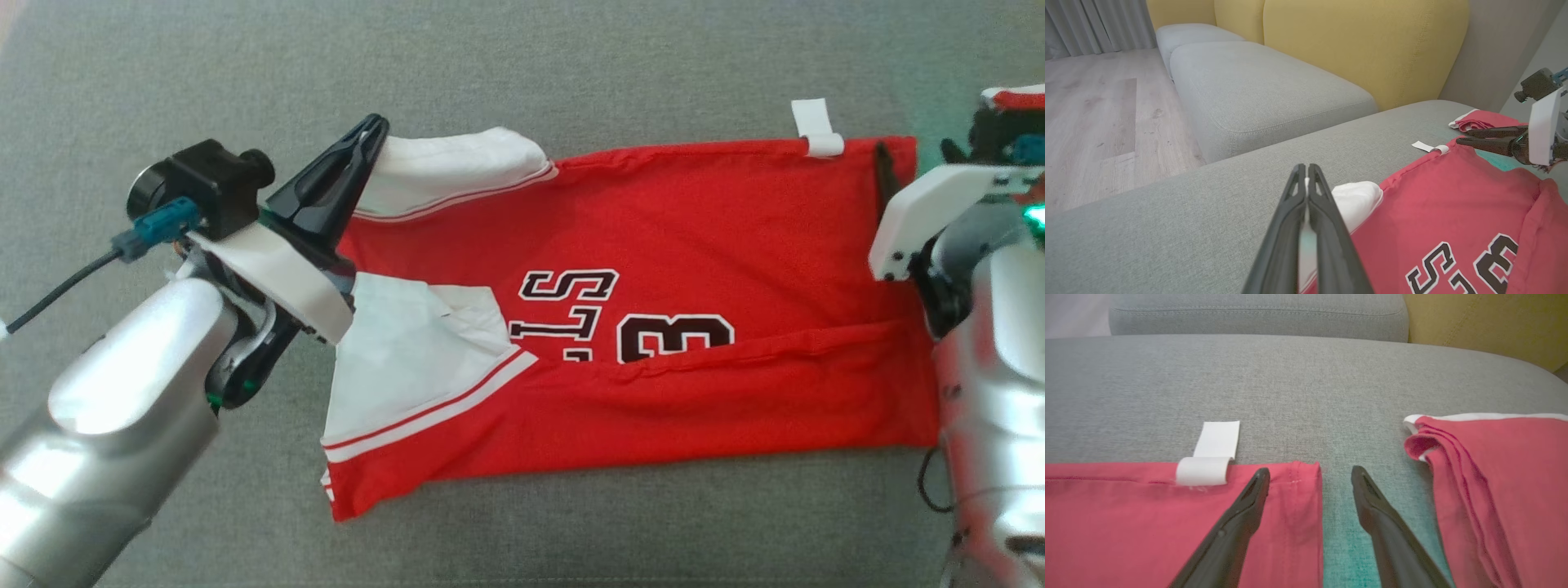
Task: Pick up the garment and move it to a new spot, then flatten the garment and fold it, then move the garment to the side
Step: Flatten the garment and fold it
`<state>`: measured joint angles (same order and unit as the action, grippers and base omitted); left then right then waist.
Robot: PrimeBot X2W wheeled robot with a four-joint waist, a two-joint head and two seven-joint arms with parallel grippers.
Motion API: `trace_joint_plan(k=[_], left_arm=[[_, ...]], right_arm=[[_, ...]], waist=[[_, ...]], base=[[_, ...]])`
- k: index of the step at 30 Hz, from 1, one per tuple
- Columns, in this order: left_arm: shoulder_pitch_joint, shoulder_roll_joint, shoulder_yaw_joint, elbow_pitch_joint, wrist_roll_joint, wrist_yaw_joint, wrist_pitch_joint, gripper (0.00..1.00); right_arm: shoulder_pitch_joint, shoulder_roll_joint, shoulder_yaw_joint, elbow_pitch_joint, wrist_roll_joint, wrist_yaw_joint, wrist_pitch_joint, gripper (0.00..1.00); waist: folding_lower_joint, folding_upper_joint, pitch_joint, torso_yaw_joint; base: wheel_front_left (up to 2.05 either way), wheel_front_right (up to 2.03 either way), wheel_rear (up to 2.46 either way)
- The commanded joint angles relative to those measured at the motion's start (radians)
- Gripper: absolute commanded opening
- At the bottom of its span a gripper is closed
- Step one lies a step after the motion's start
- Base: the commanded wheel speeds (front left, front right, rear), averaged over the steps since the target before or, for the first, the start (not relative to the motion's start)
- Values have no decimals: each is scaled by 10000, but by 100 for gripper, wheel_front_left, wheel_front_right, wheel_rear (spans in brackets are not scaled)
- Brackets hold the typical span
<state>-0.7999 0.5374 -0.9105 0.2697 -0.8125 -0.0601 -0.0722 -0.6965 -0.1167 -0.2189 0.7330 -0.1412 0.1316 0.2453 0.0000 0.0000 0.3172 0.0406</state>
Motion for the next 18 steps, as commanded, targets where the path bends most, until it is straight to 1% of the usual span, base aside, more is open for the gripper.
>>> trace_joint_plan(k=[1, 6, 7, 8, 9, 13, 18], left_arm=[[-292, 472, 351, -320, 27, 108, 28, 0], [-342, 579, 400, -762, -1, 270, 174, 0], [-340, 559, 472, -810, -105, 299, 170, 0], [-334, 533, 539, -851, -235, 304, 182, 0], [-353, 531, 575, -877, -300, 306, 211, 0], [-581, 625, 765, -709, -376, 386, 252, 0], [-1193, 726, 1095, -79, -418, 402, 242, 0]], right_arm=[[-435, -63, 156, -150, -107, -9, -51, 100], [-982, -254, 303, 993, -553, -9, 117, 100], [-1084, -307, 372, 1226, -633, -9, 206, 61], [-1196, -360, 481, 1445, -704, -9, 268, 20], [-1321, -421, 594, 1642, -752, -9, 286, 0], [-2029, -557, 804, 2036, -641, -9, -102, 0], [-3076, -507, 1075, 2296, -25, -9, -1115, 0]], waist=[[0, 0, 70, 41], [0, 0, 336, 96], [0, 0, 382, 92], [0, 0, 419, 79], [0, 0, 442, 66], [0, 0, 491, -79], [0, 0, 435, -448]], base=[[0, 0, 0], [0, 0, 0], [0, 0, 0], [0, 0, 0], [0, 0, 0], [0, 0, 0], [0, 0, 0]])
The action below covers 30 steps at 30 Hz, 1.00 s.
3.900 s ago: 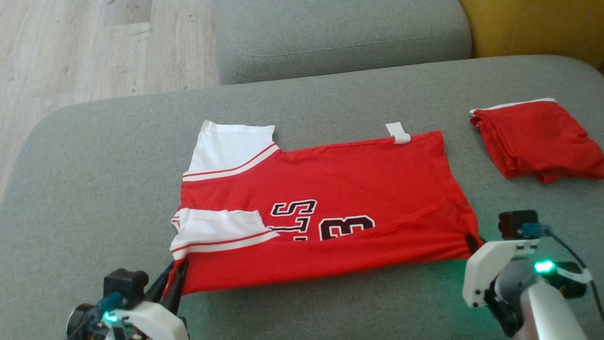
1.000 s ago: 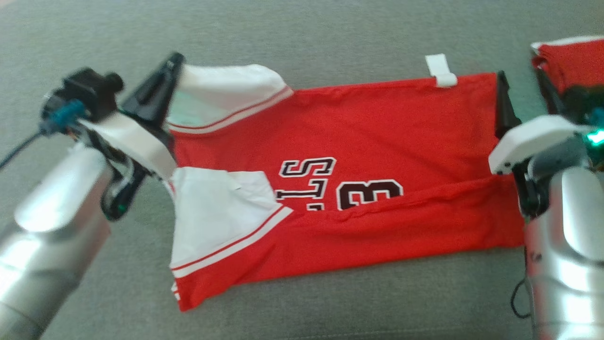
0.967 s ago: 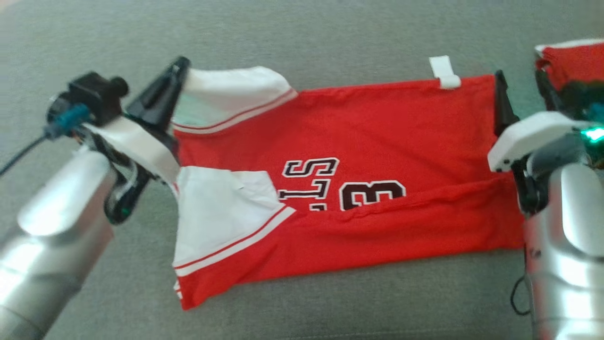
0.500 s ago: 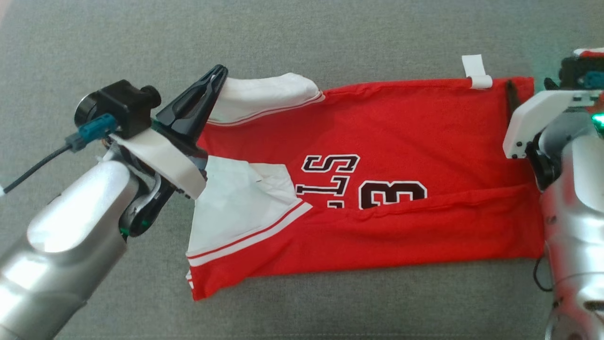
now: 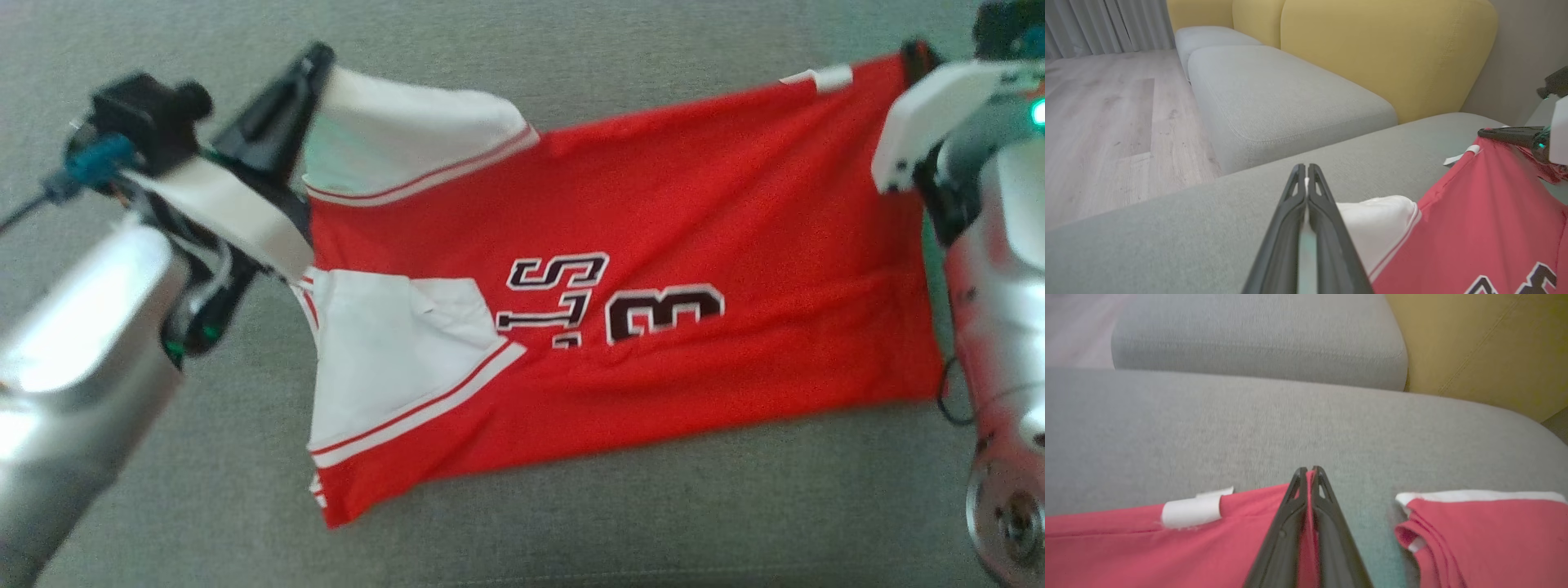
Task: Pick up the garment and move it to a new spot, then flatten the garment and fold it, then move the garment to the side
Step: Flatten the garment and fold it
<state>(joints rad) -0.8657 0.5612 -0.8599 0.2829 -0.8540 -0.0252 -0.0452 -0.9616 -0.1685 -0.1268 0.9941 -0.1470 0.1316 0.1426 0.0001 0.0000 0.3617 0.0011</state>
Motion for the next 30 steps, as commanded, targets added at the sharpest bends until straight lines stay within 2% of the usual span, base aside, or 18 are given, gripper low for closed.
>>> trace_joint_plan(k=[1, 7, 17, 24, 30], left_arm=[[-690, 505, 649, -46, 12, 47, -39, 0], [-1879, 514, 880, 1208, 392, -66, -268, 0], [-3734, -306, 684, 3498, 1379, -440, -1488, 0], [-3455, -848, 400, 4415, 1346, -779, -1887, 0], [-2610, -986, 100, 4576, 1143, -966, -2045, 0]], right_arm=[[-592, 38, 224, -282, 175, -9, -240, 0], [-1583, 281, 845, -91, 1182, -9, -1057, 0], [-2584, 369, 1411, 308, 2330, -9, -2415, 0], [-2213, 155, 1748, 873, 2938, -9, -2883, 0], [-1533, -129, 2292, 1246, 3703, -9, -2974, 0]], waist=[[-1, 0, -3, -116], [-1, 0, 173, -496], [-1, 0, 407, -683], [-1, 0, 132, -521], [-1, 0, -373, -281]], base=[[0, 0, 0], [0, 0, 0], [0, 0, 0], [0, 0, 0], [0, 0, 0]])
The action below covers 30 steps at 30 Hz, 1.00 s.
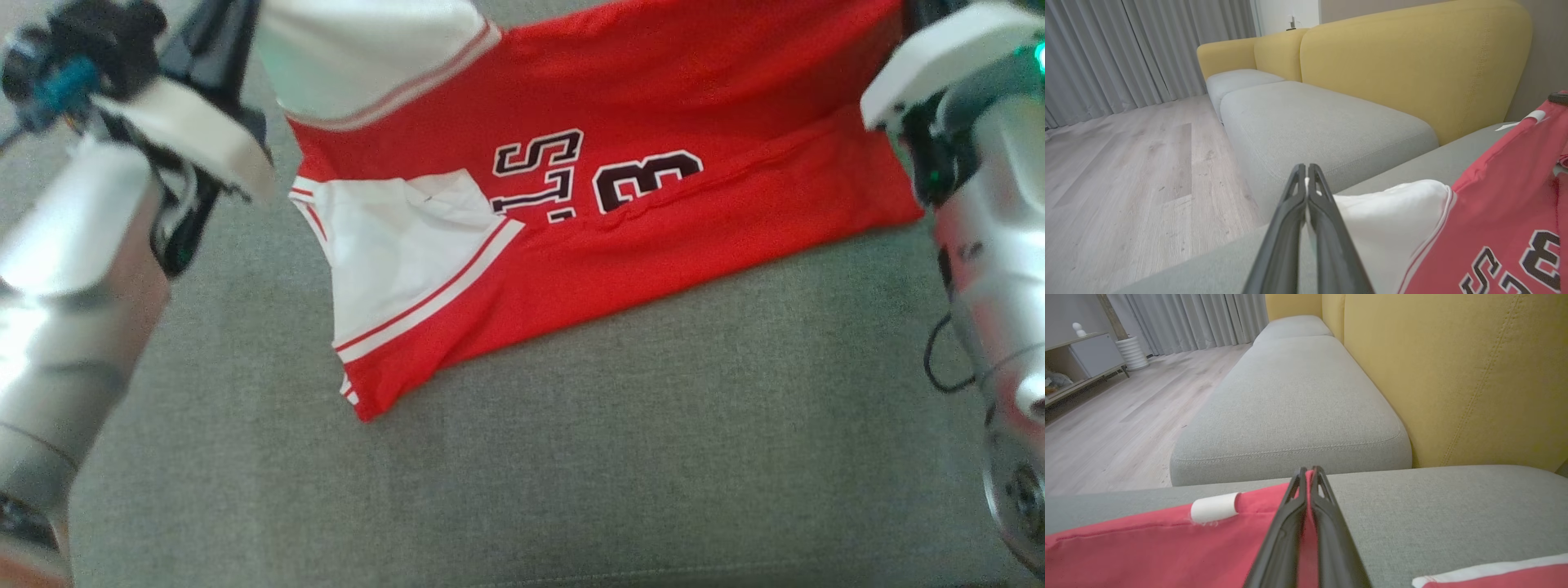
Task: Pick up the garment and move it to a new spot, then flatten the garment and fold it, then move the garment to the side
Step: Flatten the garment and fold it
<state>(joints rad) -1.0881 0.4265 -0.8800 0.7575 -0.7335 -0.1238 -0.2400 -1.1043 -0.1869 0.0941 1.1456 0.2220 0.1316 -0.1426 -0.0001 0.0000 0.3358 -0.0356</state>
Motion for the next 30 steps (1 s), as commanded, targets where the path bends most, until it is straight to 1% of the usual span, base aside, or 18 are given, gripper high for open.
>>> trace_joint_plan(k=[1, 6, 12, 18, 24, 25, 30], left_arm=[[-226, 379, 241, -215, -101, 4, -106, 0], [620, 611, -126, -656, -406, -46, -3, 0], [1698, 1140, -578, -1550, -783, -60, 535, 0], [2829, 1636, -1031, -2741, -1195, -53, 1415, 0], [3655, 2046, -1392, -3826, -1467, 138, 2175, 0], [3841, 2170, -1448, -4112, -1614, 209, 2436, 0], [4102, 2511, -1573, -4755, -1960, 283, 3141, 0]], right_arm=[[16, 4, 199, -251, 161, -9, -115, 0], [710, -267, 933, -287, 910, -9, 129, 0], [1643, -745, 1996, -507, 1730, -9, 760, 0], [2463, -1461, 3180, -819, 2286, -9, 1545, 0], [2922, -2175, 4162, -1094, 2721, -9, 2114, 0], [3031, -2330, 4484, -1182, 2866, -9, 2312, 0], [3260, -2659, 5276, -1564, 3325, -9, 2771, 0]], waist=[[1, 0, -203, 120], [1, 0, -672, 254], [1, 0, -1135, 291], [1, 0, -1352, 309], [1, 0, -1448, 266], [1, 0, -1484, 244], [1, 0, -1588, 187]], base=[[0, 0, 0], [0, 0, 0], [0, 0, 0], [0, 0, 0], [0, 0, 0], [0, 0, 0], [0, 0, 0]])
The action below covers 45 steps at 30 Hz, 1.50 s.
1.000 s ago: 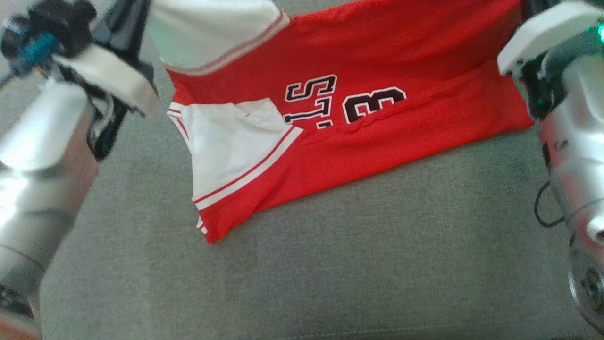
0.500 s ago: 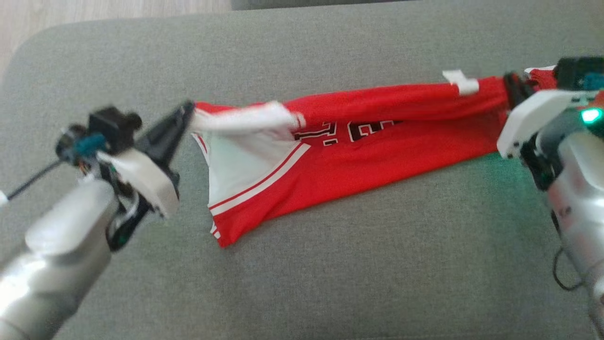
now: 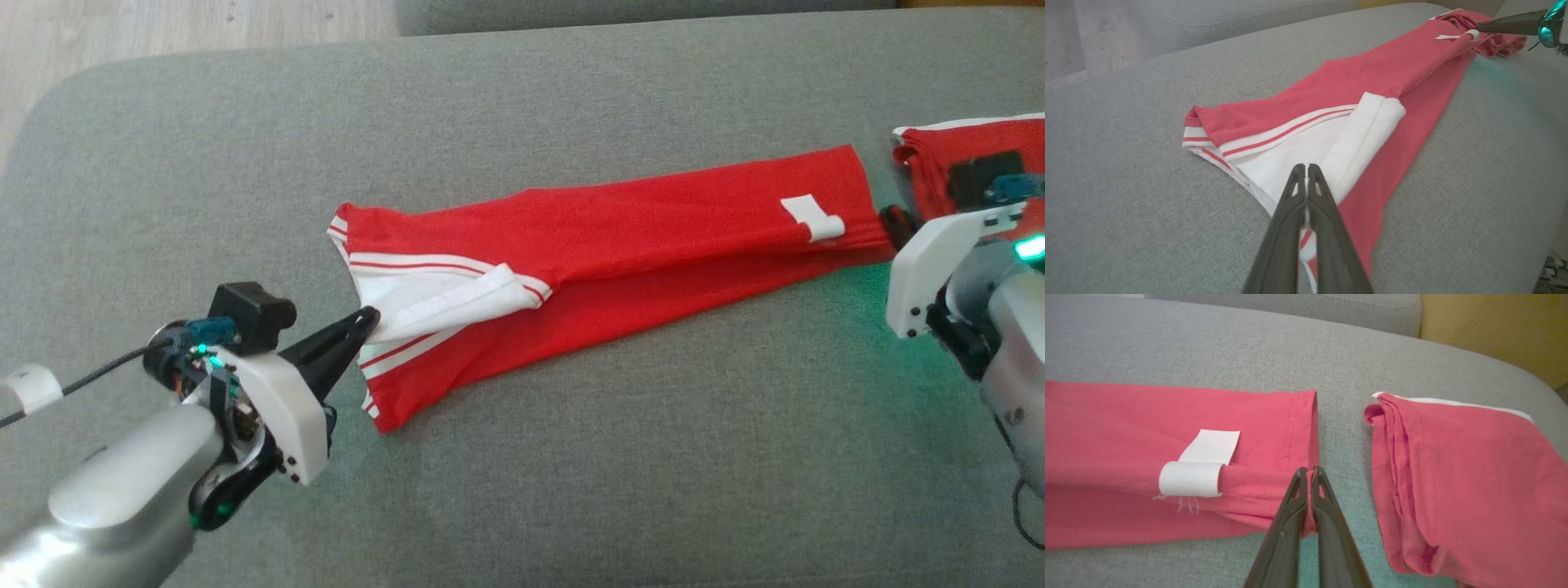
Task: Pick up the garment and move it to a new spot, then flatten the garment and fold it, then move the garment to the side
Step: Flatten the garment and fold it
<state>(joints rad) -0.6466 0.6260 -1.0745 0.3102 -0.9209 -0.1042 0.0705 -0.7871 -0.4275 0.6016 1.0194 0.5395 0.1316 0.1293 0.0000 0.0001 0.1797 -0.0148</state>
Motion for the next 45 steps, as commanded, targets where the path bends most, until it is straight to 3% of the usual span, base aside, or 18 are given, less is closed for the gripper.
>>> trace_joint_plan(k=[1, 7, 8, 9, 10, 11, 15, 21, 25, 28, 31, 36, 40, 45], left_arm=[[-289, 576, 379, -386, -135, 131, 114, 0], [-149, 734, 306, -785, -384, 223, 556, 0], [-107, 730, 264, -831, -448, 230, 678, 0], [-91, 718, 248, -876, -466, 264, 725, 26], [-101, 690, 284, -913, -431, 341, 634, 87], [-115, 649, 349, -917, -379, 450, 481, 100], [-195, 331, 844, -827, -264, 930, -555, 100], [-140, -404, 2146, -519, -315, 1921, -2868, 100], [199, -901, 3343, -517, 47, 2594, -3302, 100], [851, -1511, 4830, -1118, 1026, 2916, -3316, 100], [1902, -2214, 5944, -1554, 2071, 2937, -3319, 100], [3537, -3105, 6893, -1523, 3619, 2815, -3320, 100], [4492, -3726, 7422, -1418, 4492, 2509, -3321, 100], [4664, -4292, 8063, -1358, 5216, 1960, -3321, 100]], right_arm=[[119, -315, 328, -391, 267, -9, 114, 0], [196, -554, 944, -724, 669, -9, 274, 0], [183, -591, 1028, -762, 704, -9, 210, 91], [170, -610, 1062, -762, 769, -9, 147, 100], [150, -612, 1075, -756, 843, -9, 73, 100], [109, -610, 1060, -745, 914, -9, -22, 100], [-194, -535, 618, -708, 1140, -9, -992, 100], [-441, 263, -667, -935, 1467, -9, -3362, 100], [-156, 1052, -1606, -1519, 1178, -9, -3876, 100], [464, 1615, -2756, -2608, 256, -9, -3903, 100], [1646, 2362, -3830, -3765, -1006, -9, -3907, 100], [3618, 3441, -5209, -5115, -2447, -9, -3909, 100], [4709, 3718, -5691, -5653, -3114, -9, -3909, 100], [4925, 3766, -5646, -5964, -3368, -9, -3910, 100]], waist=[[0, -1, -46, -33], [0, -1, -76, -102], [0, -1, -74, -113], [0, -1, -72, -121], [0, -1, -69, -128], [0, -1, -72, -136], [0, -1, -178, -158], [0, -1, -539, -248], [0, -1, -754, -357], [0, -1, -817, -410], [0, -1, -874, -410], [0, -1, -910, -382], [0, -1, -809, -320], [0, -1, -420, -148]], base=[[0, 0, 0], [0, 0, 0], [0, 0, 0], [0, 0, 0], [0, 0, 0], [0, 0, 0], [0, 0, 0], [0, 0, 0], [0, 0, 0], [0, 0, 0], [0, 0, 0], [0, 0, 0], [0, 0, 0], [0, 0, 0]])
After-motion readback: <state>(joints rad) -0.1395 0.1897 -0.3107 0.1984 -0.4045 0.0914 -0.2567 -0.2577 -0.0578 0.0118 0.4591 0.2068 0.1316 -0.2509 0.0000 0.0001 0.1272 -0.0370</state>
